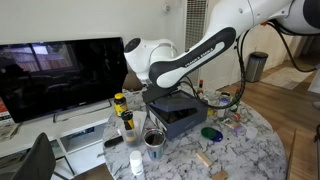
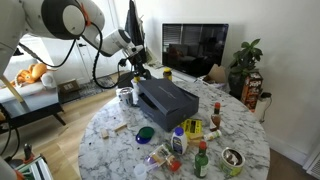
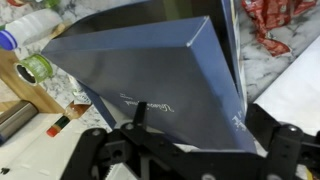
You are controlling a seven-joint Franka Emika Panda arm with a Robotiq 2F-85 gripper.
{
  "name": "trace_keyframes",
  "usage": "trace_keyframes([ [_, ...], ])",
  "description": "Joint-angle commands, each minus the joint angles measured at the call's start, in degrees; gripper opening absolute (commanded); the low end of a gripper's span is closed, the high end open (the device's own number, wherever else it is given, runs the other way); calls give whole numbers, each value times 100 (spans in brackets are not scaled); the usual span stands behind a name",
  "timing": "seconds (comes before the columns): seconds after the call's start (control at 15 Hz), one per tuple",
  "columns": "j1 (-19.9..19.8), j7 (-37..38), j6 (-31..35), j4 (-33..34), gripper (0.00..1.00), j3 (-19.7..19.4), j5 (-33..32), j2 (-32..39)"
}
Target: Pick up the shoe box lid and cover the shoe box
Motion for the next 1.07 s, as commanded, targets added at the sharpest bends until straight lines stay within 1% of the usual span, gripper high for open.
trace_keyframes([
  [0.0, -3, 370, 1081, -1074, 100, -415, 506, -630],
  [0.27, 45, 610, 2119, -1973, 100, -791, 812, -1170],
  [0.4, 17, 572, 2615, -2401, 100, -856, 954, -1408],
  [0.67, 65, 421, 3001, -2937, 100, -973, 1287, -1638],
  [1.0, 86, 267, 3257, -3298, 97, -991, 1674, -1644],
])
